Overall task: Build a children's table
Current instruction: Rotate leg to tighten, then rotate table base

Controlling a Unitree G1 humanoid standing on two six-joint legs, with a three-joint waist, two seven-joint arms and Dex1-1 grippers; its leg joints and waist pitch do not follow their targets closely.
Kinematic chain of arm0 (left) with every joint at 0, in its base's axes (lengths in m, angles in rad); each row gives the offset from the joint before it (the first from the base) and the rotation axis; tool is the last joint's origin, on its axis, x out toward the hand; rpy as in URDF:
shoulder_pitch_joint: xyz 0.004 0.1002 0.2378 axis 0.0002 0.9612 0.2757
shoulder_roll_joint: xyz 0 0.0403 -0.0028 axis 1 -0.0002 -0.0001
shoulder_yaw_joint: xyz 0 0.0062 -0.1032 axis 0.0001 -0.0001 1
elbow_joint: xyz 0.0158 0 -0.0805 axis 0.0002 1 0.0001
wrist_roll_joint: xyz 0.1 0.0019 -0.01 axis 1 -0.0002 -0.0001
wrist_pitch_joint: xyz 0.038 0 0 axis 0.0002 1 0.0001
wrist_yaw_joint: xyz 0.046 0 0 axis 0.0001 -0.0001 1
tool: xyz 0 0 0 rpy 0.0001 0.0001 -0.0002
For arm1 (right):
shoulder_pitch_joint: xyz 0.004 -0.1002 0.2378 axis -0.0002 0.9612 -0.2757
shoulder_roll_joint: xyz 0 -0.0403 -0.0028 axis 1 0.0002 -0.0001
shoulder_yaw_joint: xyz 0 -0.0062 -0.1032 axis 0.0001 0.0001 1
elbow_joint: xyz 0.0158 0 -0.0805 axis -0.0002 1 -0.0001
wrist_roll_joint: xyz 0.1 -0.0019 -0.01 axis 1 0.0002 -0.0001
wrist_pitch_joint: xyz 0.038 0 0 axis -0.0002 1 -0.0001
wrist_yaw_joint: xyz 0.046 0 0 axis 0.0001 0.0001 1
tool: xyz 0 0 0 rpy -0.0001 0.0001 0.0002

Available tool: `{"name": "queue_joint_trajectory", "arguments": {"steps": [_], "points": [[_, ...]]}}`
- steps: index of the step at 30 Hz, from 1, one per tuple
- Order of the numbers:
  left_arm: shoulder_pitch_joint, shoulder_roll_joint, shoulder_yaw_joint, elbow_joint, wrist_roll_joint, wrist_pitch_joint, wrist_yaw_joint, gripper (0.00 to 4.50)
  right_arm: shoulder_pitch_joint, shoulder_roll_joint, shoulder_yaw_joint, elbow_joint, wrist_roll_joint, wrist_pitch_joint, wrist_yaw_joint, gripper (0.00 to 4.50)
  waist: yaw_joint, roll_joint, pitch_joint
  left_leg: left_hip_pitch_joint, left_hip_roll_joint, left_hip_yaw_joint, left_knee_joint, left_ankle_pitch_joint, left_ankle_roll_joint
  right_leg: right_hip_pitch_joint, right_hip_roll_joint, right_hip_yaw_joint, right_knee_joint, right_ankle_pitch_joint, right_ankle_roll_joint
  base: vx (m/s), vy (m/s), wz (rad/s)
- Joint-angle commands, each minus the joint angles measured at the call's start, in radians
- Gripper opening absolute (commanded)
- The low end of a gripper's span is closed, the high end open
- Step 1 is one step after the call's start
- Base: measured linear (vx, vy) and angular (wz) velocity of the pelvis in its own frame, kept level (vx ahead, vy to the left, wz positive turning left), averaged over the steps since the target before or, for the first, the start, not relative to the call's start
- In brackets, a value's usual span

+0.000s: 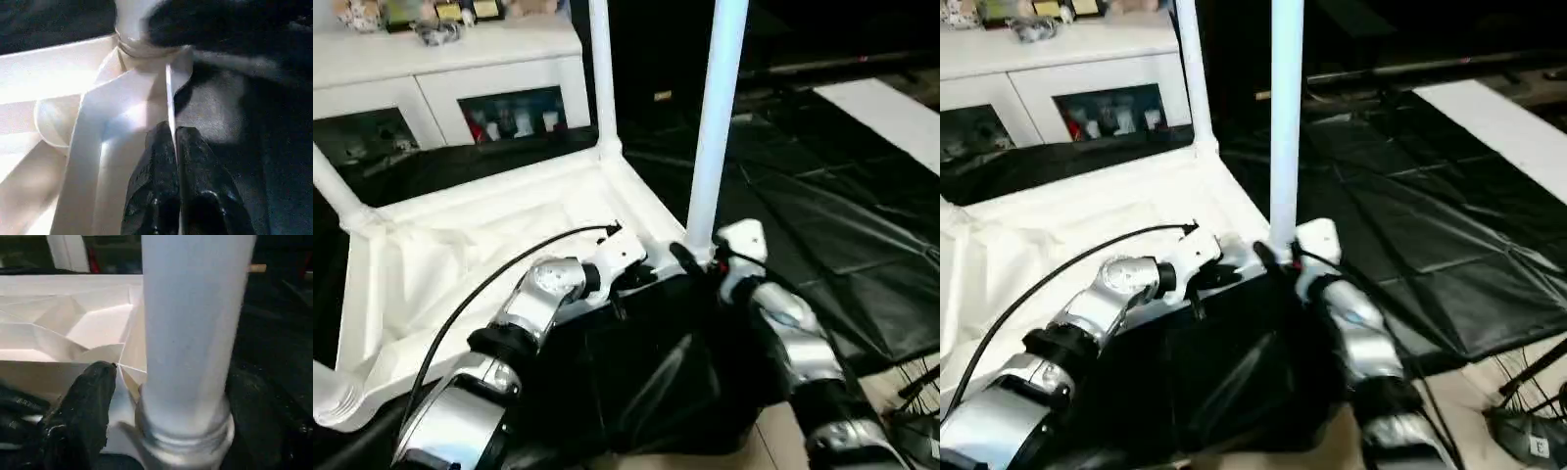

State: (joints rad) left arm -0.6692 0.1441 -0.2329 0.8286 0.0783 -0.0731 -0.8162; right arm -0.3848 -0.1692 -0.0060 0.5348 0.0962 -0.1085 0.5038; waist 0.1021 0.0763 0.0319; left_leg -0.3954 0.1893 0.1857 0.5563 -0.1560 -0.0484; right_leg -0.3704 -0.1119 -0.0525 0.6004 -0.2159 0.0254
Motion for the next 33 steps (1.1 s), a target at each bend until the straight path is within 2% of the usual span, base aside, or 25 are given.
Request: {"name": "queue_joint_trajectory", "arguments": {"steps": [1,2,3,5,6,7,8,9,11,12,14,16,18,19,20,21,23,24,26,27,28,29,30,31,33], "points": [[0.029,-0.007,0.084,-0.110,-0.127,0.016,-0.034,0.27,0.048,-0.064,-0.037,-0.110,0.052,0.025,0.075,3.73,0.002,-0.029,-0.062,0.020,0.040,-0.012,-0.050,-0.169,0.088,0.025,-0.037,0.029,-0.069,-0.059,-0.194,0.000,0.000,0.00],[0.029,-0.007,0.084,-0.110,-0.127,0.016,-0.034,0.55,0.048,-0.064,-0.037,-0.110,0.052,0.025,0.075,3.74,0.007,-0.025,-0.073,0.014,0.039,-0.013,-0.036,-0.079,0.124,0.028,-0.033,0.025,-0.049,0.086,-0.221,0.000,0.000,0.00],[0.037,-0.006,0.101,-0.145,-0.156,0.042,-0.050,0.60,0.064,-0.083,-0.046,-0.142,0.067,0.032,0.096,3.74,0.007,-0.022,-0.077,0.012,0.037,-0.012,-0.030,-0.039,0.138,0.024,-0.028,0.022,-0.042,0.145,-0.231,0.000,0.000,0.00],[0.067,0.016,0.117,-0.235,-0.207,0.100,-0.105,0.66,0.101,-0.139,-0.050,-0.204,0.114,0.055,0.189,3.74,0.013,-0.035,-0.084,0.002,0.031,-0.008,-0.007,0.040,0.196,0.021,-0.021,0.018,-0.017,0.310,-0.258,0.000,0.000,0.00],[0.086,0.028,0.127,-0.283,-0.239,0.140,-0.137,0.79,0.116,-0.160,-0.047,-0.224,0.132,0.064,0.227,3.74,0.014,-0.035,-0.085,-0.002,0.031,-0.008,-0.004,0.056,0.211,0.022,-0.021,0.017,-0.014,0.332,-0.259,0.000,0.000,0.00],[0.105,0.043,0.131,-0.328,-0.268,0.180,-0.168,0.90,0.132,-0.177,-0.042,-0.246,0.153,0.080,0.270,3.74,0.013,-0.036,-0.078,-0.008,0.030,-0.005,-0.002,0.061,0.232,0.015,-0.019,0.015,-0.014,0.332,-0.264,0.000,0.000,0.00],[0.143,0.079,0.127,-0.401,-0.302,0.254,-0.220,0.97,0.157,-0.199,-0.026,-0.282,0.182,0.110,0.337,3.74,0.013,-0.040,-0.071,-0.009,0.031,-0.001,-0.005,0.009,0.235,0.012,-0.021,0.014,-0.022,0.247,-0.264,0.000,0.000,0.00],[0.161,0.097,0.121,-0.432,-0.312,0.285,-0.242,1.00,0.167,-0.208,-0.018,-0.298,0.192,0.123,0.360,3.74,0.014,-0.038,-0.070,-0.005,0.035,-0.001,-0.007,-0.024,0.228,0.012,-0.024,0.015,-0.024,0.196,-0.267,0.000,0.000,0.00],[0.212,0.151,0.103,-0.513,-0.331,0.351,-0.295,1.16,0.188,-0.225,0.013,-0.342,0.221,0.162,0.426,3.74,0.010,-0.034,-0.063,-0.001,0.041,-0.002,-0.020,-0.109,0.196,0.009,-0.025,0.019,-0.037,0.015,-0.252,0.000,0.000,0.00],[0.237,0.173,0.095,-0.551,-0.338,0.371,-0.306,1.16,0.199,-0.233,0.029,-0.367,0.230,0.176,0.445,3.74,0.008,-0.039,-0.058,-0.002,0.042,0.001,-0.023,-0.129,0.187,0.004,-0.023,0.021,-0.042,-0.022,-0.245,0.000,0.000,0.00],[0.311,0.243,0.074,-0.664,-0.356,0.438,-0.334,1.36,0.205,-0.231,0.071,-0.407,0.252,0.215,0.484,3.74,0.007,-0.032,-0.054,0.007,0.048,-0.001,-0.037,-0.208,0.130,-0.002,-0.024,0.026,-0.051,-0.127,-0.228,0.000,0.000,0.00],[0.380,0.306,0.060,-0.772,-0.365,0.504,-0.342,1.46,0.196,-0.218,0.105,-0.422,0.257,0.234,0.502,3.74,0.006,-0.030,-0.049,0.011,0.049,-0.004,-0.048,-0.266,0.088,-0.007,-0.024,0.029,-0.056,-0.191,-0.208,0.000,0.000,0.00],[0.414,0.331,0.065,-0.834,-0.374,0.550,-0.333,1.66,0.186,-0.205,0.111,-0.422,0.252,0.239,0.500,3.74,0.000,-0.030,-0.041,0.012,0.046,-0.003,-0.056,-0.322,0.045,-0.011,-0.022,0.033,-0.062,-0.247,-0.190,0.000,0.000,0.00],[0.428,0.340,0.069,-0.858,-0.374,0.564,-0.324,1.76,0.177,-0.195,0.112,-0.417,0.249,0.239,0.492,3.74,0.003,-0.025,-0.042,0.023,0.049,-0.003,-0.060,-0.360,0.014,-0.017,-0.024,0.036,-0.066,-0.267,-0.184,0.000,0.000,0.00],[0.457,0.349,0.092,-0.887,-0.343,0.578,-0.270,1.81,0.142,-0.152,0.109,-0.394,0.234,0.232,0.447,3.74,0.000,-0.017,-0.039,0.023,0.046,-0.004,-0.064,-0.391,-0.010,-0.019,-0.023,0.038,-0.070,-0.287,-0.172,0.000,0.000,0.00],[0.464,0.349,0.101,-0.891,-0.330,0.581,-0.248,1.94,0.129,-0.136,0.107,-0.385,0.227,0.228,0.426,3.74,-0.002,-0.016,-0.038,0.021,0.044,-0.005,-0.065,-0.403,-0.023,-0.019,-0.023,0.038,-0.068,-0.293,-0.168,0.000,0.000,0.00],[0.477,0.337,0.132,-0.863,-0.259,0.551,-0.158,2.05,0.094,-0.079,0.105,-0.351,0.217,0.205,0.372,3.74,-0.006,-0.008,-0.038,0.029,0.040,-0.008,-0.068,-0.448,-0.060,-0.024,-0.024,0.041,-0.075,-0.333,-0.139,0.000,0.000,0.00],[0.496,0.339,0.146,-0.869,-0.251,0.557,-0.127,2.15,0.072,-0.040,0.096,-0.311,0.212,0.187,0.325,3.74,-0.007,-0.004,-0.038,0.029,0.039,-0.009,-0.069,-0.458,-0.068,-0.023,-0.025,0.041,-0.077,-0.340,-0.134,0.000,0.000,0.00],[0.508,0.341,0.154,-0.877,-0.256,0.567,-0.117,2.30,0.061,-0.021,0.090,-0.294,0.220,0.188,0.309,3.74,-0.012,-0.008,-0.043,0.027,0.036,-0.013,-0.071,-0.450,-0.076,-0.017,-0.023,0.039,-0.076,-0.315,-0.125,0.000,0.000,0.00],[0.529,0.343,0.162,-0.889,-0.270,0.578,-0.108,2.37,0.051,-0.005,0.088,-0.276,0.229,0.189,0.301,3.74,-0.012,-0.008,-0.043,0.029,0.036,-0.011,-0.069,-0.444,-0.074,-0.020,-0.021,0.040,-0.077,-0.301,-0.126,0.000,0.000,0.00],[0.564,0.345,0.172,-0.898,-0.280,0.568,-0.100,2.44,0.038,0.012,0.095,-0.249,0.213,0.172,0.281,3.74,-0.015,0.001,-0.045,0.027,0.036,-0.012,-0.069,-0.436,-0.072,-0.019,-0.021,0.040,-0.073,-0.259,-0.139,0.000,0.000,0.00],[0.591,0.348,0.176,-0.907,-0.285,0.559,-0.095,2.50,0.031,0.022,0.102,-0.235,0.209,0.165,0.277,3.74,-0.022,-0.003,-0.046,0.018,0.033,-0.013,-0.070,-0.421,-0.064,-0.011,-0.018,0.036,-0.069,-0.231,-0.147,0.000,0.000,0.00],[0.623,0.348,0.181,-0.914,-0.285,0.549,-0.077,2.65,0.019,0.035,0.105,-0.212,0.192,0.148,0.261,3.74,-0.022,-0.003,-0.048,0.018,0.034,-0.013,-0.069,-0.413,-0.060,-0.010,-0.018,0.035,-0.067,-0.222,-0.148,0.000,0.000,0.00],[0.643,0.348,0.185,-0.920,-0.282,0.546,-0.060,2.73,0.010,0.045,0.105,-0.197,0.183,0.136,0.249,3.74,-0.025,-0.009,-0.048,0.017,0.034,-0.010,-0.067,-0.402,-0.050,-0.012,-0.018,0.035,-0.068,-0.206,-0.153,0.000,0.000,0.00],[0.674,0.344,0.189,-0.897,-0.244,0.501,-0.017,2.86,-0.014,0.067,0.086,-0.160,0.179,0.119,0.216,3.74,-0.024,-0.003,-0.051,0.019,0.034,-0.009,-0.063,-0.381,-0.037,-0.014,-0.017,0.036,-0.066,-0.186,-0.159,0.000,0.000,0.00]]}}
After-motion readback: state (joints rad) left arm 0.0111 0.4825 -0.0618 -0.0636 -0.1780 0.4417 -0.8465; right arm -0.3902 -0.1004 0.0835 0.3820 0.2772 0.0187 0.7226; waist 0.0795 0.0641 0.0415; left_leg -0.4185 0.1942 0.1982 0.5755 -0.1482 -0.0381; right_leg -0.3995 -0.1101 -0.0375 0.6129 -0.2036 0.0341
